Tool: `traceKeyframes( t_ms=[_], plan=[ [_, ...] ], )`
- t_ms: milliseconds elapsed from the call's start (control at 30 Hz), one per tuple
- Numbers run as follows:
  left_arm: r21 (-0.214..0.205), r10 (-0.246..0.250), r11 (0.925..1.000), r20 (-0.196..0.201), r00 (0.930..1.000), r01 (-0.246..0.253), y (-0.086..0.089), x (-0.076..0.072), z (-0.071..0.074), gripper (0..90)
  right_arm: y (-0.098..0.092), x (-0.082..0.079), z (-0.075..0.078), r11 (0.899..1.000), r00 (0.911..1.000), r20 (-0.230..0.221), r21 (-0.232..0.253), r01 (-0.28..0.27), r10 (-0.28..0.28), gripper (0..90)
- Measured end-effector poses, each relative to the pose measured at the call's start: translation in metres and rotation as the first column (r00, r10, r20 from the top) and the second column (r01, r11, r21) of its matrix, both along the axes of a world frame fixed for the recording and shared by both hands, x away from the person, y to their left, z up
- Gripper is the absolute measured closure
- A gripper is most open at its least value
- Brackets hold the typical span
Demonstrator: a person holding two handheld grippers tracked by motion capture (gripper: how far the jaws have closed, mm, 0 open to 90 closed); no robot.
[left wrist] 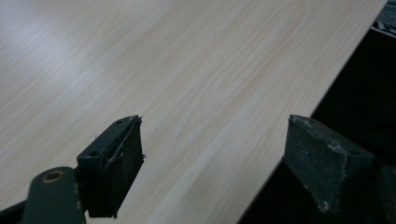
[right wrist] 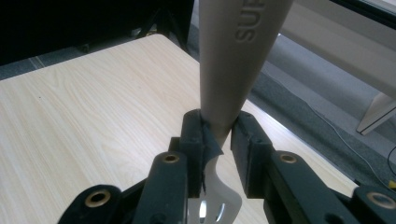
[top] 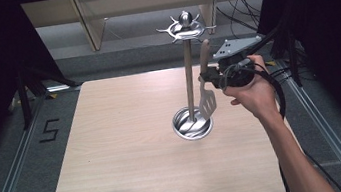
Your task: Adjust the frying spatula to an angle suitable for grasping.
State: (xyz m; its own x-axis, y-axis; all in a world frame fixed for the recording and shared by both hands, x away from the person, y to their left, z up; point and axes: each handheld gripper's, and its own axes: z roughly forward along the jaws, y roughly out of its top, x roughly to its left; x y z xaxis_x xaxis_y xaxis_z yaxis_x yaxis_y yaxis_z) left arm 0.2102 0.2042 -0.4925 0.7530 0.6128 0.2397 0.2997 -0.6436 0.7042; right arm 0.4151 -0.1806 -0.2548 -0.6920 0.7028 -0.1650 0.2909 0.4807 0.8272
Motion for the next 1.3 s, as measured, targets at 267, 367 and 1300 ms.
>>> traceKeyframes(
  t_ms=[267, 367, 1300],
  plan=[
    [-0.010, 0.002, 1.0000, -0.002, 1.0000, -0.002, -0.0008, -0.0001, -0.0009, 18.8, 0.0043, 0.0002, 0.0019, 1.000, 0.9999, 0.012, -0.014, -0.003, 0.003, 75.5],
    [-0.008, 0.000, 1.0000, -0.005, 1.0000, 0.000, -0.0007, 0.0000, -0.0010, 18.8, 0.0063, 0.0000, 0.0027, 1.000, 1.0000, 0.001, -0.016, 0.003, -0.003, 75.5],
    [-0.020, -0.002, 0.9998, 0.021, 0.9998, 0.002, -0.0026, 0.0011, -0.0027, 18.7, 0.0035, 0.0015, 0.0082, 0.998, 0.9988, -0.034, -0.043, 0.034, -0.036, 75.5]
  ],
)
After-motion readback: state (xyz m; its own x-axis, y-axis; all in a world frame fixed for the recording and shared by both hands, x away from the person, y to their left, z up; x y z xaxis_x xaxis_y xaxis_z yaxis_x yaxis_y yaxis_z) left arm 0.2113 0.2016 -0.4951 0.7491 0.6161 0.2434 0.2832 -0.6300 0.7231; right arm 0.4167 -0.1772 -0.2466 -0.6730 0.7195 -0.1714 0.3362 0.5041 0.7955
